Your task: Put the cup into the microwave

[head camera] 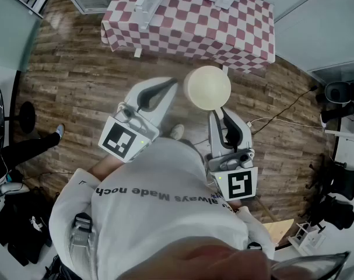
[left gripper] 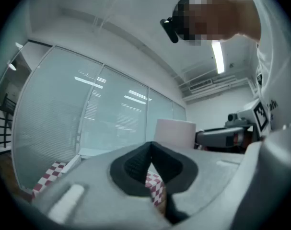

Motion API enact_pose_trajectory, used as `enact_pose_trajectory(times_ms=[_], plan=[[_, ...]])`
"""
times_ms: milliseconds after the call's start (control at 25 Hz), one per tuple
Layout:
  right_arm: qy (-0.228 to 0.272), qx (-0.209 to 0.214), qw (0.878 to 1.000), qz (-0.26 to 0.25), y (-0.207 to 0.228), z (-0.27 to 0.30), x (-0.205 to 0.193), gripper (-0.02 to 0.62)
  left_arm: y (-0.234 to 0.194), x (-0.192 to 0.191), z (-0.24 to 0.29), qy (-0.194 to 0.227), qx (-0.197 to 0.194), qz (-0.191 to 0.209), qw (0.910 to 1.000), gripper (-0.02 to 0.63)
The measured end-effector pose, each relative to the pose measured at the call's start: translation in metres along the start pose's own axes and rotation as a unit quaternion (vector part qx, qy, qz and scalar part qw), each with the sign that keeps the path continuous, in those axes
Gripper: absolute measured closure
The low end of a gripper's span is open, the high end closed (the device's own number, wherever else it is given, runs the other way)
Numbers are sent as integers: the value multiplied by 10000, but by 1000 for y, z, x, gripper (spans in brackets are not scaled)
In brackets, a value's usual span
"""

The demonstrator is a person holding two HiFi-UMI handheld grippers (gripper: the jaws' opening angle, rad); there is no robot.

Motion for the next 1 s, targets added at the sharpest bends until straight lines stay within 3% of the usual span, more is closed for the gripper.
enact_pose_trajectory(times_ms=[640,1000], plan=[[111,64,9999,85,38,-43,-2,554,44,-14,30,-25,166,31,9999,603],[25,203,9997,98,52,-26,-6,554,31,-21,44,-142,235,-53,9996,602]])
Point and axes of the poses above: the fingertips, and each gripper's own axes: z forward along the fingers, y to its right, x out of its top, the point moved 3 cm from there along -z, backward along the fingers, and after that the axes turned 6 degrees about -x, right-handed, at the moved point
